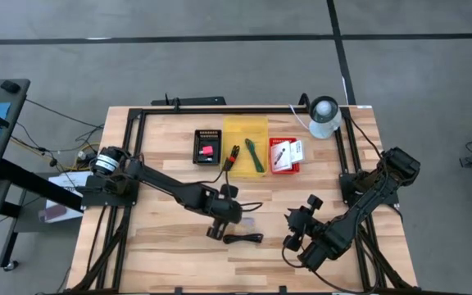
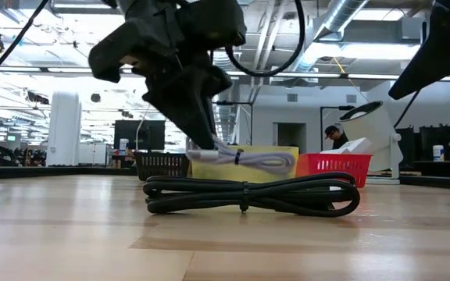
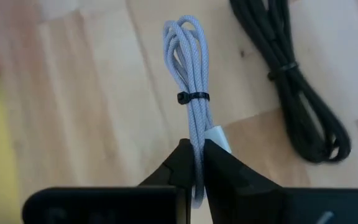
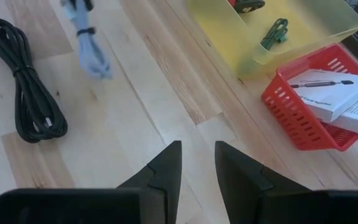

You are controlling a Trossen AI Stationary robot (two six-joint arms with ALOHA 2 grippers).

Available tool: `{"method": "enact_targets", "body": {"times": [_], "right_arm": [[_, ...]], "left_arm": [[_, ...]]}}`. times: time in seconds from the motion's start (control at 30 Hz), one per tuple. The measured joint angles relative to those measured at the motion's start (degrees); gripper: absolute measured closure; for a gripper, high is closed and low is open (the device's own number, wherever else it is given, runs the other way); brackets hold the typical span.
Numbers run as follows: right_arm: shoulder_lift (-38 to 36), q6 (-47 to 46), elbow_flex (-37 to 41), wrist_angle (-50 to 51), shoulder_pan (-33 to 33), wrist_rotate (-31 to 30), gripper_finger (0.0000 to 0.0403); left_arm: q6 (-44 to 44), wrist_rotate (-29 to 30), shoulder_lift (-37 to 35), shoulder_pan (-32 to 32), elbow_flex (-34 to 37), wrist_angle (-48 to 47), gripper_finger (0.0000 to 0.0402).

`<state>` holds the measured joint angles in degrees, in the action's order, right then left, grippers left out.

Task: Pick and place items into bin
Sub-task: Put the white USB cable into the yellow bin

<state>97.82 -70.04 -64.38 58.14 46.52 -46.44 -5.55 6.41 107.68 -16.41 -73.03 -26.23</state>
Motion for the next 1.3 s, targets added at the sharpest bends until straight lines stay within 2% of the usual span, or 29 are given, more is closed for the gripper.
{"method": "enact_targets", "body": {"times": [0.13, 0.33, 0.63, 0.97, 1.2, 1.3], "right_arm": [[0.00, 0.04, 0.00, -0.01, 0.00, -0.15, 0.0310], [0.00, 0.02, 0.00, -0.13, 0.00, -0.18, 0.0310], [0.00, 0.02, 0.00, -0.20, -0.02, -0.36, 0.0310], [0.00, 0.02, 0.00, -0.27, -0.02, -0.36, 0.0310], [0.00, 0.00, 0.00, -0.38, -0.02, -0.19, 0.0310], [0.00, 0.00, 0.00, -0.38, -0.02, -0.17, 0.0310]], "left_arm": [[-2.60, 2.75, -1.37, 1.04, -2.98, -5.22, 0.0390], [-4.96, 10.51, -5.77, 4.46, -5.34, -10.97, 0.0389], [-11.70, 15.63, -13.48, 13.72, -6.04, -9.96, 0.0388], [-17.27, 14.41, -13.97, 25.96, -6.02, -4.09, 0.0384], [-17.16, 4.43, -13.88, 30.07, -6.02, -0.10, 0.0366], [-17.13, 3.93, -13.88, 30.30, -5.99, 0.07, 0.0359]]}}
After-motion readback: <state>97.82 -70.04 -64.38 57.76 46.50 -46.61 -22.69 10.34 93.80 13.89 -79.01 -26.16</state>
